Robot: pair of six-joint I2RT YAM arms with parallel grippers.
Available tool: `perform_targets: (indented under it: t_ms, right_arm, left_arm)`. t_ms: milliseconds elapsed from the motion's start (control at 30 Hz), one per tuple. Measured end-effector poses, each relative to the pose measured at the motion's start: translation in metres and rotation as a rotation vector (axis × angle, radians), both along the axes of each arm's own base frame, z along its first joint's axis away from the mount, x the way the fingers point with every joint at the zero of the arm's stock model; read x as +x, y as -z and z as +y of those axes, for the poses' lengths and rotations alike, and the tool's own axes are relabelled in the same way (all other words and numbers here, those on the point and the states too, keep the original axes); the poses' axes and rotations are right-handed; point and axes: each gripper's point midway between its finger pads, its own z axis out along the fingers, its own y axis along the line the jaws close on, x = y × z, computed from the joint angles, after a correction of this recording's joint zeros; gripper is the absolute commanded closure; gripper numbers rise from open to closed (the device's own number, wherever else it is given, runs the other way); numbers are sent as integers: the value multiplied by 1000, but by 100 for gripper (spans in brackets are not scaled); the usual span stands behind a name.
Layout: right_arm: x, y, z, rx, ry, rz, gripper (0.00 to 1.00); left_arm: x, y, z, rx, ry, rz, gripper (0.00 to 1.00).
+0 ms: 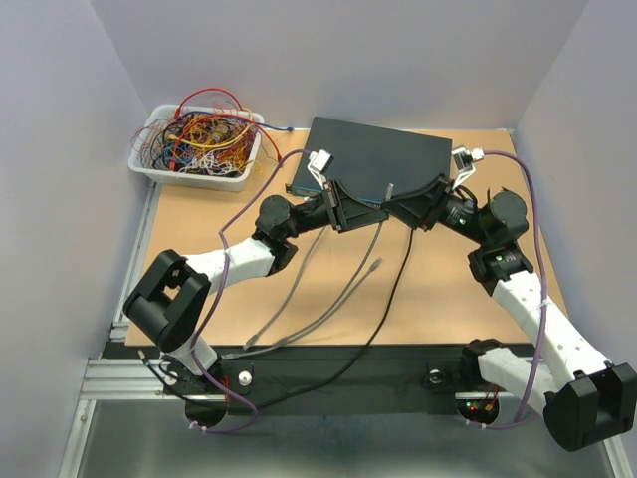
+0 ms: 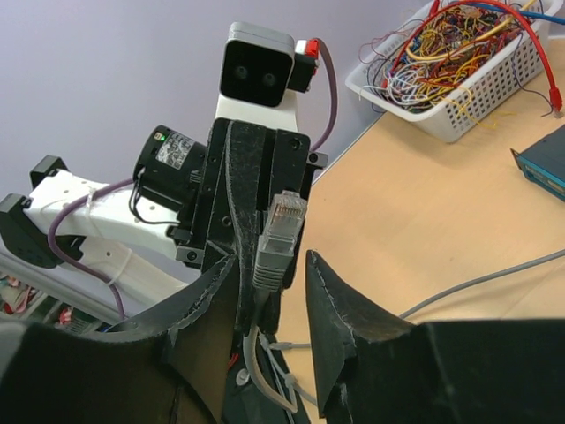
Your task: Insert the plug into the switch port
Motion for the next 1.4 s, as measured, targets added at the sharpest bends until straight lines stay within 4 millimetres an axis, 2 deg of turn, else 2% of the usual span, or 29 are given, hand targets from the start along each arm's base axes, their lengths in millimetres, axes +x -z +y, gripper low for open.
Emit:
perform_targets:
  t_ms: [367, 433, 533, 567, 600, 733, 967, 1100, 1167, 1267, 1400]
  right_arm:
    - [3, 6, 0, -6, 15, 17, 73]
    - [3, 6, -1, -6, 16, 16, 77]
    - [3, 6, -1, -6, 18, 20, 89]
    - [4, 6, -1, -6, 20, 22, 98]
    - [4, 7, -1, -6, 23, 27, 100]
    - [6, 8, -2, -3, 40, 36, 100]
    - [6, 18, -10, -30, 102, 69, 99]
    - [12, 25, -22, -84, 193, 108, 100]
    - [17, 28, -30, -119, 258, 142, 100]
    - [24, 33, -45, -178, 364, 196, 100]
    - [27, 47, -73, -268, 516, 266, 100]
  left_arm:
    - [5, -2, 0, -9, -27, 6, 100]
    - [6, -1, -1, -10, -31, 9, 100]
    - [8, 1, -2, -9, -37, 13, 100]
    - [8, 2, -3, -10, -39, 14, 100]
    - [8, 2, -3, -10, -40, 14, 100]
    - [11, 3, -5, -13, -42, 11, 93]
    - [11, 12, -9, 11, -38, -1, 66]
    - [11, 18, -12, 33, -46, -21, 63]
    - [14, 27, -14, 69, -57, -20, 60]
    - [19, 41, -15, 126, -79, -22, 56]
    - [27, 59, -11, 218, -137, -28, 55]
